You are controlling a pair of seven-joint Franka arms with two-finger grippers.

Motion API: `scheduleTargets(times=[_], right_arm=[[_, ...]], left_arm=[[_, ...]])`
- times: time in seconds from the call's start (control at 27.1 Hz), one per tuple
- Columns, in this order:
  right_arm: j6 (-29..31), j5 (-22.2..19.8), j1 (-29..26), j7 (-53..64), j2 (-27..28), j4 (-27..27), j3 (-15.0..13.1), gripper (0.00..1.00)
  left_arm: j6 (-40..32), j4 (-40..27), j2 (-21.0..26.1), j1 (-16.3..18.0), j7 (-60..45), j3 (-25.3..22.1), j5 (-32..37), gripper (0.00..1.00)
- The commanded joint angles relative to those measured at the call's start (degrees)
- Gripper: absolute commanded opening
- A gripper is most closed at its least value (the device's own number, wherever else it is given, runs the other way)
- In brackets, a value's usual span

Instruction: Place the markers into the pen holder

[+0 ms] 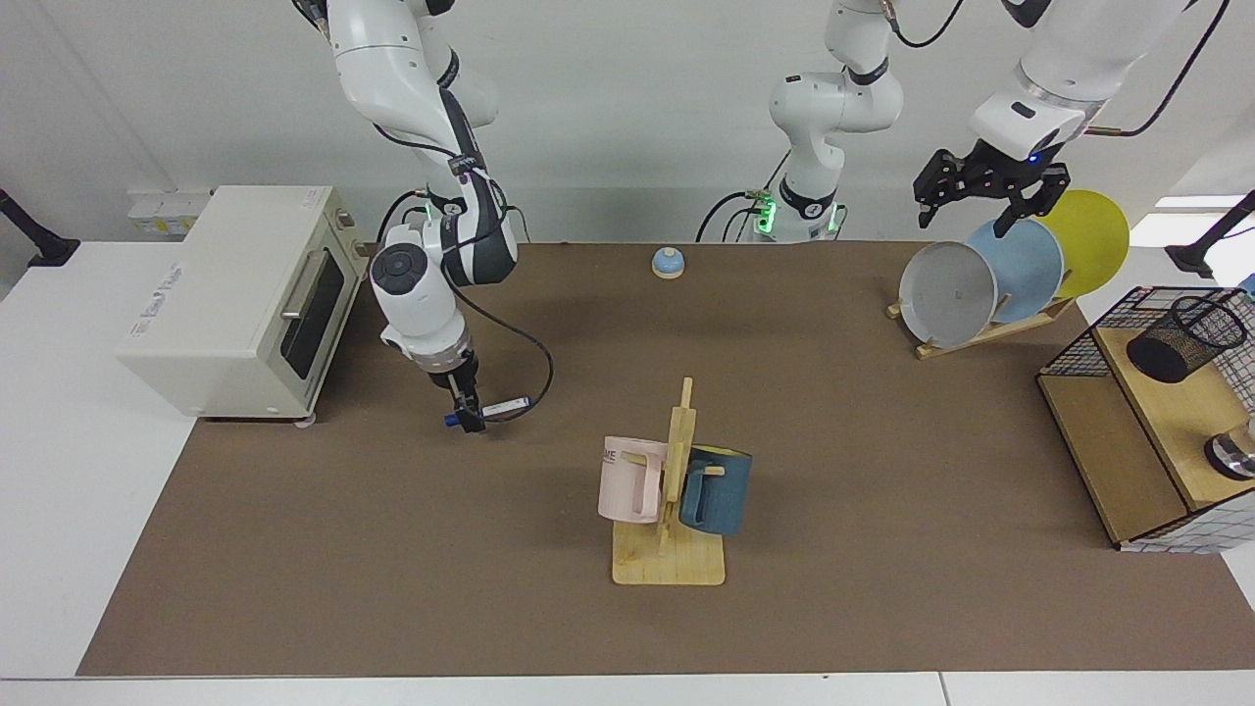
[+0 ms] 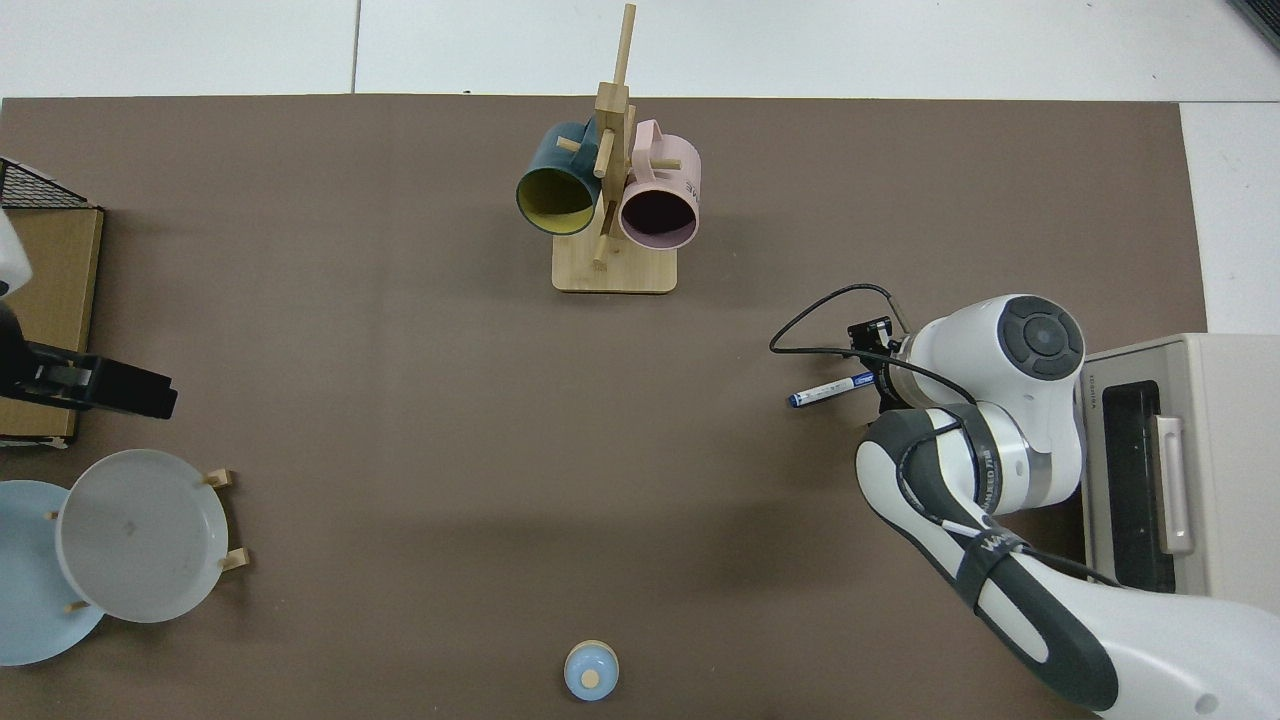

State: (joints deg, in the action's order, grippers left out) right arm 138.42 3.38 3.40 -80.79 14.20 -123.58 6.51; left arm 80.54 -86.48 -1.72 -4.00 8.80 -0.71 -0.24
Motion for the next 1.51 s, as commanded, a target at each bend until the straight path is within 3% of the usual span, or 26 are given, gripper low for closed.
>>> scheduleTargets(times=[0.0,0.04,0.26,0.48,0.81,1.03,1.22,1.29,1.48], right_arm=[[2.03,0.57,-0.15,1.16,0.74,-0.34,0.34,0.84],[2.03,0.57,-0.24,1.42,0.74,-0.26,0.34,0.79],[1.77,0.48,-0.85,1.60,0.74,-0.08,0.34,0.30],[0.89,0.48,-1.03,2.30,0.30,0.09,0.34,0.00],[-5.51,0.48,-1.38,1.78,-3.03,1.59,0.34,0.00],[-13.07,0.75,-0.07,1.16,-8.39,3.08,0.60,0.00],[-22.99,2.59,0.64,-1.47,-10.77,8.70,0.96,0.00],[-27.04,3.03,2.13,-2.44,-11.56,10.81,0.87,0.00],[-33.11,5.40,5.38,-5.43,-16.92,13.01,0.87,0.00]], left_arm=[[-0.21,-1.76,-1.62,0.30,-0.53,0.10,-0.64,1.00],[-0.21,-1.76,-1.62,0.30,-0.54,0.10,-0.64,1.00],[-0.29,-1.76,-1.79,0.22,-0.62,0.10,-0.64,1.00],[-0.29,-1.94,-1.79,0.30,-0.27,0.10,-0.64,1.00],[-1.97,-1.94,-1.97,0.22,0.43,0.19,-0.64,0.99],[-1.00,-2.02,-1.97,0.22,4.47,0.10,-0.56,0.86],[-0.65,-2.03,-1.97,0.22,4.83,0.19,-0.64,0.90],[0.14,-2.29,-1.97,0.22,4.74,0.19,-0.91,1.00],[3.48,-4.48,-2.76,0.48,4.83,0.01,-3.45,1.00]])
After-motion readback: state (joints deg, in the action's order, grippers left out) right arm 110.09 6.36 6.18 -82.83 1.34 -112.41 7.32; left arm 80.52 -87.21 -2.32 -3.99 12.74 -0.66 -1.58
